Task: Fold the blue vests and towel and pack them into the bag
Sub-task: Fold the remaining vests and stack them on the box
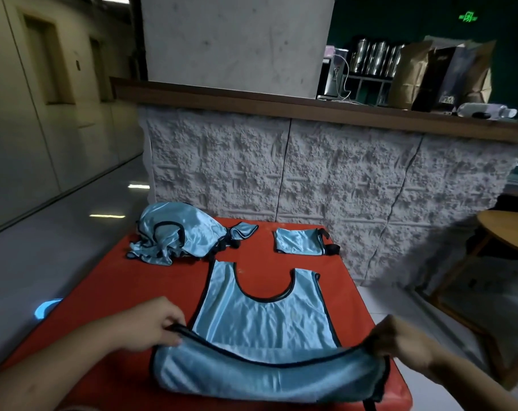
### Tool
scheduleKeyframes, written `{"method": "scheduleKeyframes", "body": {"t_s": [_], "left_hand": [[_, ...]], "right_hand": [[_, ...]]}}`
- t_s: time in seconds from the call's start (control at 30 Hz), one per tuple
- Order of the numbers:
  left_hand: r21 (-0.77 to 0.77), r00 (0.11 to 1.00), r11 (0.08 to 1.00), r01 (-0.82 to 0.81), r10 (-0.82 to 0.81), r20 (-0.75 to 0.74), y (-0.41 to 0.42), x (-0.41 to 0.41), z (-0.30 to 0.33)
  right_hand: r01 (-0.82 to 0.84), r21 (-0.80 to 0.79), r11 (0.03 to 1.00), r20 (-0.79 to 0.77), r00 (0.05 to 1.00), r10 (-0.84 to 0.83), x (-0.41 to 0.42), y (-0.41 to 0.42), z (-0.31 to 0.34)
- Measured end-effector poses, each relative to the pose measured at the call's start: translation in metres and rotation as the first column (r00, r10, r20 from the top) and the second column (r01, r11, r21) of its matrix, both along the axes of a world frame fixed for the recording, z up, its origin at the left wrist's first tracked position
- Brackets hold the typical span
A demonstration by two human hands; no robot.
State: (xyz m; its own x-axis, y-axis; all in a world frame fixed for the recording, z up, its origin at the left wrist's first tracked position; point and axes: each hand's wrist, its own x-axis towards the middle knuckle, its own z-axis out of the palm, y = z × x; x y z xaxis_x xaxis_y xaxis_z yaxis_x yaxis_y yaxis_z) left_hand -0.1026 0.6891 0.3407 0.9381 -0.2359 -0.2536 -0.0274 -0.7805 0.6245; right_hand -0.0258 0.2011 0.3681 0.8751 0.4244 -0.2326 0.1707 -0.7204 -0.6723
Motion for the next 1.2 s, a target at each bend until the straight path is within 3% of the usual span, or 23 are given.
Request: {"method": "scheduleKeyframes", "body": {"t_s": [0.13,0.3,0.43,0.57,0.67,0.8,0.97,1.1,1.2], "left_hand": [[-0.147,0.960,0.970,-0.194,0.218,0.177,0.013,0.039,-0.017],[-0.260,0.891,0.913,-0.315,0.379,0.250,0.015,0.108,-0.045],[-0.247,0.852,0.887,-0.390,0.450,0.270,0.017,0.166,-0.075],[-0.190,0.784,0.885,-0.426,0.466,0.411,0.017,0.218,-0.100],[0.008,0.731,0.888,-0.460,0.374,0.571,0.016,0.248,-0.112],[0.374,0.666,0.738,-0.561,0.136,0.733,0.006,0.275,-0.119],[0.560,0.732,0.635,-0.533,0.014,0.681,-0.001,0.297,-0.140],[0.488,0.683,0.645,-0.587,0.072,0.726,-0.020,0.291,-0.126],[0.373,0.662,0.771,-0.517,0.083,0.745,-0.067,0.257,-0.125]], "right_hand": [[0.278,0.341,0.898,-0.167,0.958,-0.234,0.032,0.011,-0.027],[0.454,0.444,0.772,-0.168,0.889,-0.426,0.090,0.031,-0.058],[0.500,0.426,0.754,-0.088,0.852,-0.516,0.133,0.048,-0.077],[0.524,0.349,0.777,0.037,0.821,-0.570,0.182,0.064,-0.100],[0.500,0.177,0.848,0.201,0.825,-0.528,0.224,0.069,-0.125],[0.523,-0.027,0.852,0.285,0.821,-0.495,0.275,0.074,-0.156],[0.532,-0.279,0.799,0.304,0.839,-0.452,0.305,0.078,-0.182],[0.618,-0.254,0.744,0.499,0.742,-0.447,0.289,0.098,-0.176],[0.384,-0.085,0.920,0.667,0.707,-0.234,0.246,0.141,-0.175]]}}
